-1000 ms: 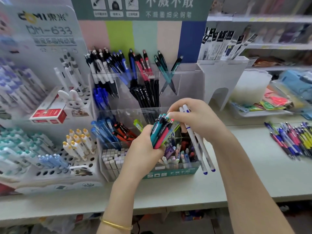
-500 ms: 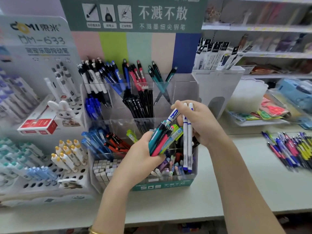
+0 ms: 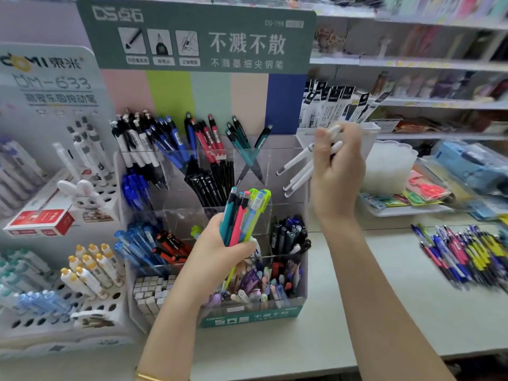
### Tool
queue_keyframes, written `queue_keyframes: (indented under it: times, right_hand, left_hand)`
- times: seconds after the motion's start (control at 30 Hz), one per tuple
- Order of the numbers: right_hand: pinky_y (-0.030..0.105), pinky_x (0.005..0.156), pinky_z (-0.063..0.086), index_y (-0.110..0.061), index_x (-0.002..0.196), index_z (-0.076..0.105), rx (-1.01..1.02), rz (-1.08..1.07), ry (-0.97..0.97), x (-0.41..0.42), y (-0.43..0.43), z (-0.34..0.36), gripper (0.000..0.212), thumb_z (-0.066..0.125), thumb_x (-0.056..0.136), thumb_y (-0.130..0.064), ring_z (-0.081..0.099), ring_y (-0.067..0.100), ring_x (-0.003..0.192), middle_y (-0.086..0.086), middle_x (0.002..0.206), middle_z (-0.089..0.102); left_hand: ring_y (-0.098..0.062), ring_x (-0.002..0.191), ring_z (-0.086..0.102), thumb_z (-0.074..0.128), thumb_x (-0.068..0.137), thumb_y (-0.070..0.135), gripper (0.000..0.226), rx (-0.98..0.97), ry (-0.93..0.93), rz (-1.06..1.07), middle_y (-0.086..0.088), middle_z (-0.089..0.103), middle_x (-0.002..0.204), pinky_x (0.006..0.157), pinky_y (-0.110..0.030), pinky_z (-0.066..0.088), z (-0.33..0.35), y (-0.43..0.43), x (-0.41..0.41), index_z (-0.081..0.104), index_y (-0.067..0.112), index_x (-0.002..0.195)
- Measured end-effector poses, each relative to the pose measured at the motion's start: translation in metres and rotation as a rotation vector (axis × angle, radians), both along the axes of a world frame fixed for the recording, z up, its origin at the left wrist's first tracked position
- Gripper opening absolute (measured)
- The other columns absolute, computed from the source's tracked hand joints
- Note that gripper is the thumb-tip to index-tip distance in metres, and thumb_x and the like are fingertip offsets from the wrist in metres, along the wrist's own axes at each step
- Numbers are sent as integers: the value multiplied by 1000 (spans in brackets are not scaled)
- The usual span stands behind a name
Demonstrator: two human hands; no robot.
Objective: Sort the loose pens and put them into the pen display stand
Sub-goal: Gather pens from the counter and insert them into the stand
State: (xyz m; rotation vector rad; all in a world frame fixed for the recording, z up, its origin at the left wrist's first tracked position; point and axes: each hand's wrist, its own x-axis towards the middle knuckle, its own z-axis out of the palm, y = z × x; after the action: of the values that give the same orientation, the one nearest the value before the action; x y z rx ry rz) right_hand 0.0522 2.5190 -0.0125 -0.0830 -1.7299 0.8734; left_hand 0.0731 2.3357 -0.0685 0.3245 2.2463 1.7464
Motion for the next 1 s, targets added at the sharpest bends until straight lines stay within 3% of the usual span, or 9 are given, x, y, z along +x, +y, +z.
queue_keyframes:
  times: [0.1,0.27,0.37,0.43,0.67,0.73,0.8,0.9,1.0]
  right_hand:
    - [6,46,21,-18,89,42,277,-153,-83,-10,-3,-8,19,45,94,-36,36,12,51,-4,64,48]
    - [21,46,25,-8,82,54,517,-209,-352,-29,-10,-31,33,42,93,-37,54,25,48,7,70,57]
    - [30,55,27,-9,102,53,596,-233,-708,-30,-13,-39,26,41,100,-32,63,34,79,11,96,61]
    - [32,59,29,-9,110,49,588,-219,-846,-29,-14,-41,26,40,100,-32,61,34,94,10,107,59]
    - [33,64,35,-10,108,47,447,-38,-893,-20,-14,-41,36,54,93,-42,55,30,99,10,108,58]
    - [31,68,37,-11,115,50,420,-67,-767,-11,-15,-39,35,56,93,-38,53,26,100,8,109,57]
    - [23,69,37,-13,113,55,257,5,-598,1,-21,-32,26,57,94,-29,54,18,91,3,103,57]
    - [13,56,40,-19,107,58,-97,447,-596,15,-36,-20,13,55,95,-24,54,7,64,-3,83,58]
    - [21,42,42,-19,117,58,-240,805,-750,18,-45,-20,24,58,93,-22,49,6,47,3,71,53]
  left_hand:
    - [-13,57,57,70,84,14,28,99,-64,-36,-5,59,78,58,-24,49,-1,3,-1,53,19,106]
    - [-14,57,55,67,87,8,28,270,-155,-74,-2,59,69,56,-24,50,-5,4,2,51,7,110]
    - [-15,58,53,63,88,3,31,366,-173,-98,-2,57,69,55,-25,49,-6,2,3,48,1,116]
    - [-15,58,52,64,88,1,35,423,-192,-114,-2,56,69,54,-25,49,-6,0,4,47,0,119]
    - [-15,59,51,73,74,15,59,652,-277,-207,-5,56,75,53,-26,46,-12,-6,2,47,6,127]
    - [-16,60,51,73,73,15,58,697,-276,-219,-7,54,77,52,-26,46,-14,-7,2,49,7,125]
    - [-15,60,51,69,79,10,51,712,-267,-210,-6,55,77,53,-26,46,-15,-7,1,48,7,126]
    - [-15,60,52,64,80,10,44,695,-257,-207,-3,56,75,53,-25,46,-17,-6,1,49,7,121]
    - [-16,61,52,65,80,11,33,658,-250,-214,-3,56,75,54,-26,46,-19,-5,2,52,9,111]
